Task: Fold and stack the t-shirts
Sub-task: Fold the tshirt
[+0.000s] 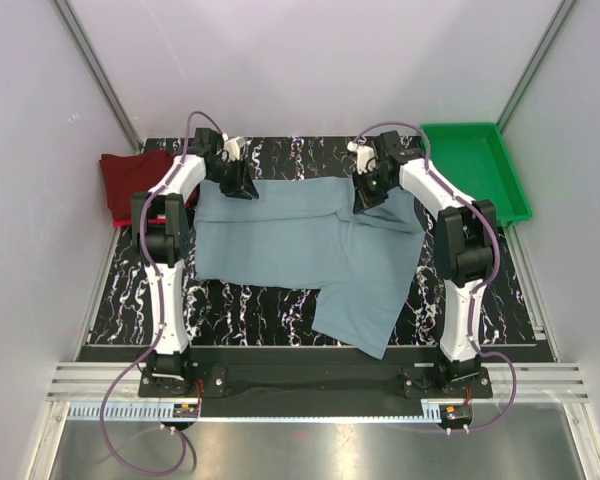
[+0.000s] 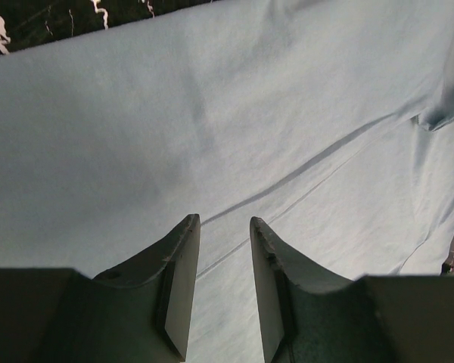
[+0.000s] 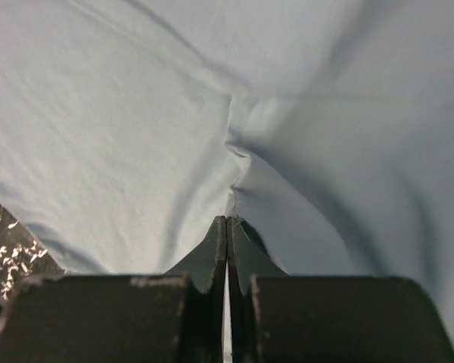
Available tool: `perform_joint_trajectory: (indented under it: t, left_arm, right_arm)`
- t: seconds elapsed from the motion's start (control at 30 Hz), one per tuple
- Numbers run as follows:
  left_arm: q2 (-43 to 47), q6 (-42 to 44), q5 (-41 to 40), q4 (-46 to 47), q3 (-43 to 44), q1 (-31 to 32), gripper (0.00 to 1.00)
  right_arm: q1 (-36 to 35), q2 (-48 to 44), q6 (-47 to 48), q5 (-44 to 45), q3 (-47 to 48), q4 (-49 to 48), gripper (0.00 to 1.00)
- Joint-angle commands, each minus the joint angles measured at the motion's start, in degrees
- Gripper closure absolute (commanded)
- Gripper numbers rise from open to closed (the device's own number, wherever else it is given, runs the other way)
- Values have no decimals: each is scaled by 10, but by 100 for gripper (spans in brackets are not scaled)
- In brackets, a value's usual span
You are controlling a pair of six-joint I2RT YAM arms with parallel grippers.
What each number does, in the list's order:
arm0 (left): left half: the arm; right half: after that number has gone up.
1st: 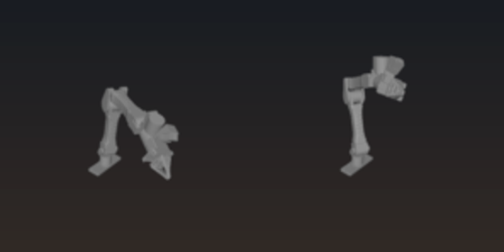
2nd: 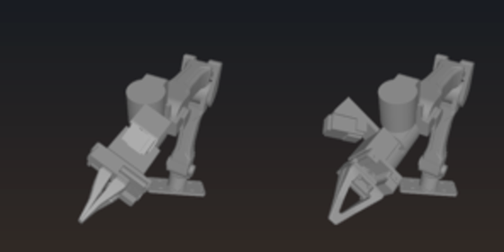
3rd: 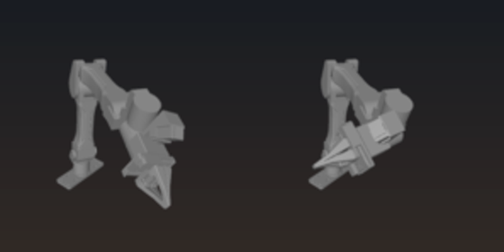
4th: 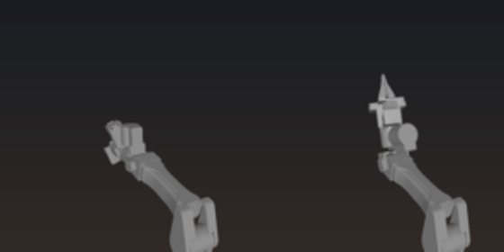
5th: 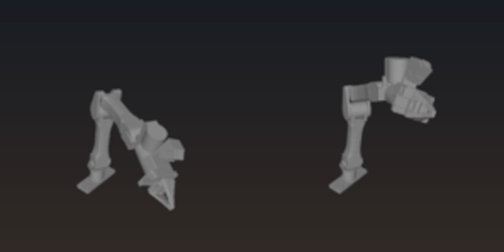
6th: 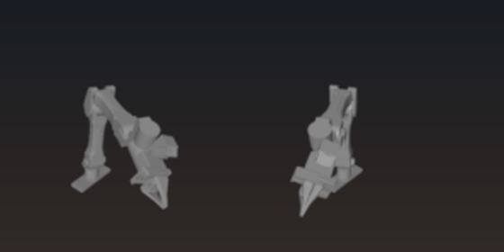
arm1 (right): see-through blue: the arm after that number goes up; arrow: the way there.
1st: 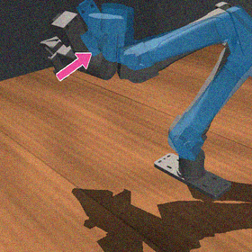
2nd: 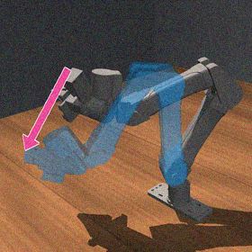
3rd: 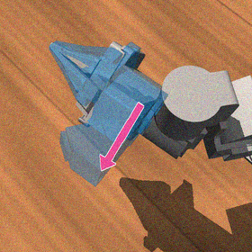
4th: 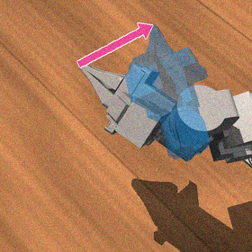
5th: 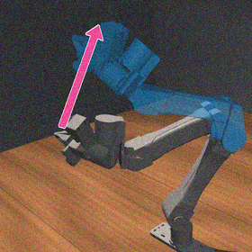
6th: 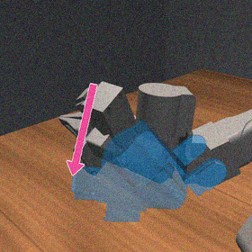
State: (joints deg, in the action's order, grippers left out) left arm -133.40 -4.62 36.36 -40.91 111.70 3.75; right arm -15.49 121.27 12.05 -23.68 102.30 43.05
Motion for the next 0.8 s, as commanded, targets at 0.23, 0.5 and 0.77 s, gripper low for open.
perform_joint_trajectory:
  t: [0.23,0.5,0.77]
  left_arm:
    - [-8,-10,24,17,36,-3,62]
    - [-5,2,13,7,31,-3,62]
    - [23,43,-30,-38,15,-4,61]
  right_arm:
    - [-11,-117,-24,-22,-126,11,93]
    - [-10,-137,-22,11,-109,-11,59]
    - [36,-40,-151,3,3,-58,54]
